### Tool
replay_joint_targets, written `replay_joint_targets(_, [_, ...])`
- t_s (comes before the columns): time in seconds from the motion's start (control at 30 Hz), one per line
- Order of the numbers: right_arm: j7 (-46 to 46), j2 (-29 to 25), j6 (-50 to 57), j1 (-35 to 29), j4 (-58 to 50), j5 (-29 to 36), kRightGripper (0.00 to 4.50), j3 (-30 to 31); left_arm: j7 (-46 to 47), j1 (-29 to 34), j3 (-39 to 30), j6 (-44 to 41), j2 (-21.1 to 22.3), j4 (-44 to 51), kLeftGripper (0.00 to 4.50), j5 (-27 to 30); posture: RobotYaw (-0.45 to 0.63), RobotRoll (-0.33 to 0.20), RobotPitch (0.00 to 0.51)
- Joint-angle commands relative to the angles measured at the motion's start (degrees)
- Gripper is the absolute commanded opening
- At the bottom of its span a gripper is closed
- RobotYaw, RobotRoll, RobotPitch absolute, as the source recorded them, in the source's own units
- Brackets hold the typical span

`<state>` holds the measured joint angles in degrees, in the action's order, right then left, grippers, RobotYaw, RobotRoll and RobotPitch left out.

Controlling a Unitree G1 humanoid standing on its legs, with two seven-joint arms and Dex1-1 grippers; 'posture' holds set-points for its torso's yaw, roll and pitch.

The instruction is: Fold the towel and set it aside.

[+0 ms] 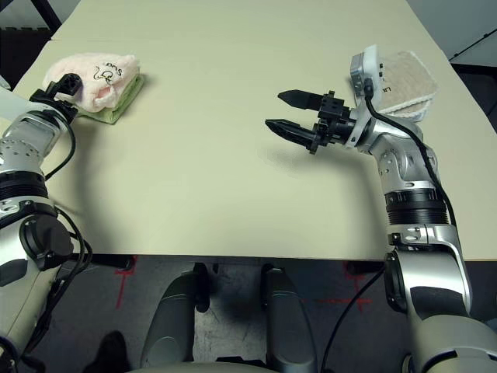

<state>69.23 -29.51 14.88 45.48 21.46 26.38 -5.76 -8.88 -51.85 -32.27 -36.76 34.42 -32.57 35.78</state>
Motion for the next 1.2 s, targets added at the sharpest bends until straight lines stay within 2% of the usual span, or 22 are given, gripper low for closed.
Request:
replay_joint_targets(0.03, [-1.06, 0.81, -1.05, -0.74, 0.31, 0.58, 4.5, -1.0, -4.29, 4.23, 2.34, -9.13, 2.45, 9.3, 4.45, 2.55, -0.04, 0.0, 0.206])
replay_joint_targets(0.17, [-3.47, 1.83, -1.97, -0.51, 1.97, 0.27, 4.5, -1.76, -12.48, 10.75, 8.0, -27.19, 10.33, 21.4, 4.45, 7.37, -0.03, 0.0, 0.201])
replay_joint_targets(0.23, [-4.4, 1.9, -2.43, -0.5, 2.72, -0.05, 4.5, -1.87, -14.86, 12.81, 8.23, -34.61, 13.6, 25.71, 4.45, 10.44, -0.02, 0.0, 0.197])
replay_joint_targets(0.3, [-5.31, 1.91, -3.03, -0.43, 3.54, -0.53, 4.5, -1.94, -18.12, 15.15, 8.91, -37.69, 17.11, 29.22, 4.45, 11.72, -0.02, 0.0, 0.197])
replay_joint_targets(0.4, [-7.26, 1.86, -4.72, 0.02, 5.52, -2.46, 4.5, -1.46, -22.16, 18.39, 10.8, -37.64, 20.98, 32.77, 4.45, 11.22, -0.01, 0.0, 0.19])
replay_joint_targets(0.43, [-8.77, 2.17, -5.44, 0.31, 6.41, -3.24, 4.5, -1.48, -22.48, 18.84, 11.3, -35.82, 20.92, 33.67, 4.45, 10.3, -0.01, 0.0, 0.183])
replay_joint_targets(0.57, [-18.77, 4.44, -9.35, 1.64, 10.39, -7.01, 4.5, -2.46, -21.74, 17.9, 12.82, -14.51, 14.17, 33.82, 4.45, 1.72, -0.01, 0.0, 0.183])
replay_joint_targets(0.7, [-39.09, 8.9, -18.78, 2.42, 16.15, -10.81, 4.5, -7.21, -13.99, 16.92, 14.81, 12.38, -0.49, 27.71, 4.45, -9.43, -0.01, 0.0, 0.166])
replay_joint_targets(0.77, [-46.73, 10.17, -22.2, 2.58, 18.77, -12.3, 4.5, -8.67, -11.51, 17.03, 17.1, 20.71, -4.84, 23.99, 4.45, -13.81, -0.03, 0.0, 0.164])
replay_joint_targets(0.87, [-52.78, 10.71, -27.15, 3.73, 24.44, -15.36, 4.5, -8.39, -8.95, 15.47, 19.1, 32.55, -9.31, 14.67, 4.45, -20.11, -0.05, 0.0, 0.166])
replay_joint_targets(1.0, [-57.18, 9.9, -33.82, 5.68, 32.43, -19.47, 4.5, -7.01, -4.04, 12.64, 20.05, 42.74, -10.97, 3.27, 4.45, -26.1, -0.1, 0.0, 0.166])
replay_joint_targets(1.2, [-60.7, 8.19, -38.2, 7.51, 39.56, -18.9, 4.5, -8.77, 1.48, 9.24, 19.24, 51.03, -9.97, -8.48, 4.45, -30.06, -0.15, 0.0, 0.167])
